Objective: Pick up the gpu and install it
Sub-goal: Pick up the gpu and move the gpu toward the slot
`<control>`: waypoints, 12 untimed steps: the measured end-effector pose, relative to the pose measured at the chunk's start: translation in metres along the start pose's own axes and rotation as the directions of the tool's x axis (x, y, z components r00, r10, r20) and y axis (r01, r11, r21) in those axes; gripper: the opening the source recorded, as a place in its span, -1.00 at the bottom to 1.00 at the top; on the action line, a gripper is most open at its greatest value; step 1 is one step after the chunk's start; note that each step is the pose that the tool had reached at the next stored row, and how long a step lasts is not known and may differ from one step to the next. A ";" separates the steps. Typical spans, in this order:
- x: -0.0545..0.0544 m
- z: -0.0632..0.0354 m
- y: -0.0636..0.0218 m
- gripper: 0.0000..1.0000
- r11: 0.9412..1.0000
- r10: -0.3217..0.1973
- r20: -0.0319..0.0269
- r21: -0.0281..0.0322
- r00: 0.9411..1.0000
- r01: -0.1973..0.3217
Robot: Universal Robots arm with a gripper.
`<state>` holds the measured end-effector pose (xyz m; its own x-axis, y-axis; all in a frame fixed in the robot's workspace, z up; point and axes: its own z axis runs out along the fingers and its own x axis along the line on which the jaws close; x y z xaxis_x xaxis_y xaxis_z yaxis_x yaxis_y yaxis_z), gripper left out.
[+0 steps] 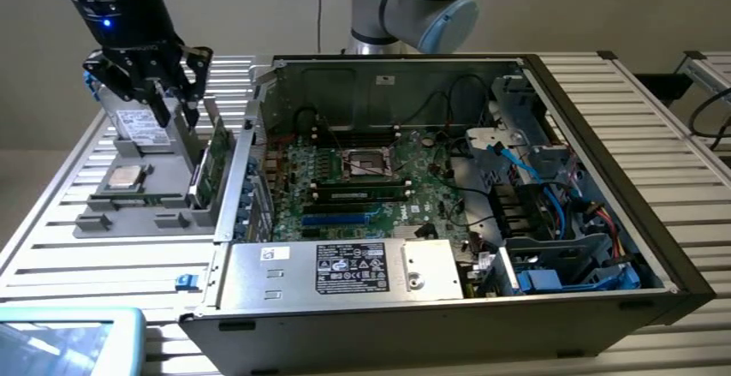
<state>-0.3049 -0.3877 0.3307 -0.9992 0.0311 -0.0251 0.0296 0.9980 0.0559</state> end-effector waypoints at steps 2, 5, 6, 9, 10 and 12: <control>0.000 0.0037 0.0002 -0.12 1.000 0.000 0.000 0.000 1.000 0.000; 0.001 0.0091 -0.0001 -0.12 1.000 0.000 0.000 -0.001 1.000 0.000; 0.001 0.0109 -0.0002 -0.12 1.000 0.000 0.000 -0.002 1.000 0.000; 0.001 0.0164 -0.0005 -0.12 1.000 0.000 0.000 -0.007 1.000 0.000; 0.001 0.0182 -0.0006 -0.12 1.000 0.000 0.000 -0.009 1.000 0.000; 0.001 0.0218 -0.0008 -0.12 1.000 0.000 0.000 -0.011 1.000 0.000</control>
<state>-0.3053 -0.3873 0.3088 -0.9992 0.0315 -0.0249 0.0297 0.9973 0.0670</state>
